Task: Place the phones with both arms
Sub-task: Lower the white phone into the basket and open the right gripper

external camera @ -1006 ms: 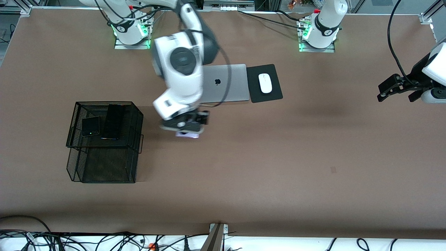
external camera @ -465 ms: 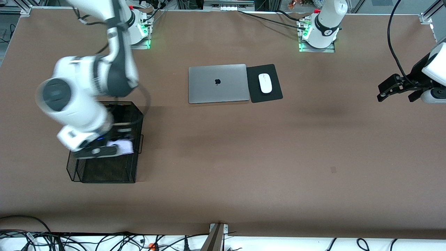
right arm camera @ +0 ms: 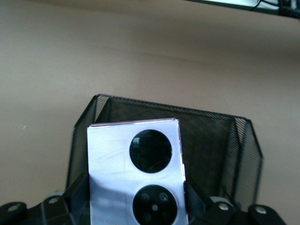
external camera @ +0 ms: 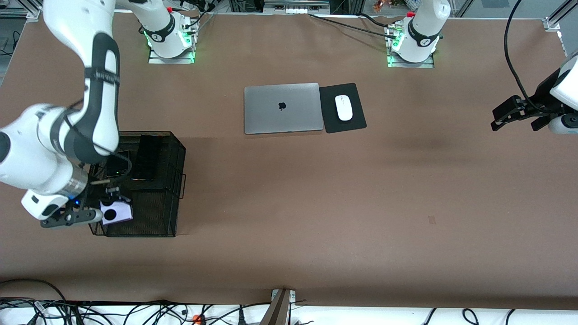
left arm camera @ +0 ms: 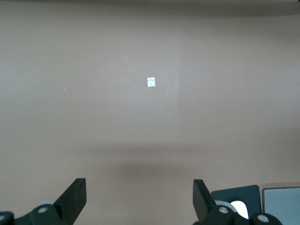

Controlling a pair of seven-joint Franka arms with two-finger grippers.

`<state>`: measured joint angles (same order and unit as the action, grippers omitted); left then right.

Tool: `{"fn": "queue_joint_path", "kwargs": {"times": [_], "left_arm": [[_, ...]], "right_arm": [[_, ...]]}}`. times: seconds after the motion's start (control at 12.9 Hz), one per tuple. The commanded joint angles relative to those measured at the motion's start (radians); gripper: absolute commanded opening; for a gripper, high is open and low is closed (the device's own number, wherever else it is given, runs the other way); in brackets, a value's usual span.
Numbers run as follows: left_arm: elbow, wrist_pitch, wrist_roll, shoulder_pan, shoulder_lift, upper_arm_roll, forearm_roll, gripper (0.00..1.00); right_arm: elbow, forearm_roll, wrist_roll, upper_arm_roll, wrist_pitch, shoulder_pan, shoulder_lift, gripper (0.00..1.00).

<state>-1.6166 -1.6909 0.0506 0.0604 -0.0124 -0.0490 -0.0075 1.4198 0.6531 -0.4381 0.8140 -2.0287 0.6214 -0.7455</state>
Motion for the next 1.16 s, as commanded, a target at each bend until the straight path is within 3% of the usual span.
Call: {"fn": "queue_joint_path", "kwargs": {"times": [0.0, 0.46, 0.54, 0.62, 0.7, 1.01, 1.08], "left_arm": [[0.03, 0.025, -0.02, -0.002, -0.011, 0.005, -0.009, 1.0], [0.03, 0.03, -0.02, -0.002, -0.011, 0.006, -0.008, 1.0], [0.03, 0.031, -0.02, 0.001, -0.011, 0.006, -0.006, 1.0], [0.03, 0.03, -0.018, 0.003, -0.011, 0.008, -0.006, 1.0], [0.032, 0.03, -0.018, 0.003, -0.011, 0.008, -0.006, 1.0], [0.032, 0.031, -0.017, 0.004, -0.009, 0.015, -0.006, 1.0], [0.032, 0.03, -0.017, 0.004, -0.009, 0.015, -0.006, 1.0]], "right_arm": [[-0.015, 0.08, -0.008, -0.007, -0.062, -0.008, -0.073, 0.0], [-0.009, 0.171, 0.004, -0.007, -0.073, -0.02, -0.187, 0.0], [-0.01, 0.184, 0.005, -0.007, -0.073, -0.023, -0.196, 0.3], [-0.01, 0.198, 0.004, -0.007, -0.073, -0.034, -0.196, 0.89], [-0.012, 0.201, 0.004, -0.007, -0.073, -0.04, -0.196, 1.0], [-0.027, 0.183, -0.001, 0.005, -0.044, -0.039, -0.158, 1.0], [-0.027, 0.16, -0.005, 0.037, -0.018, -0.026, -0.146, 1.0]]}}
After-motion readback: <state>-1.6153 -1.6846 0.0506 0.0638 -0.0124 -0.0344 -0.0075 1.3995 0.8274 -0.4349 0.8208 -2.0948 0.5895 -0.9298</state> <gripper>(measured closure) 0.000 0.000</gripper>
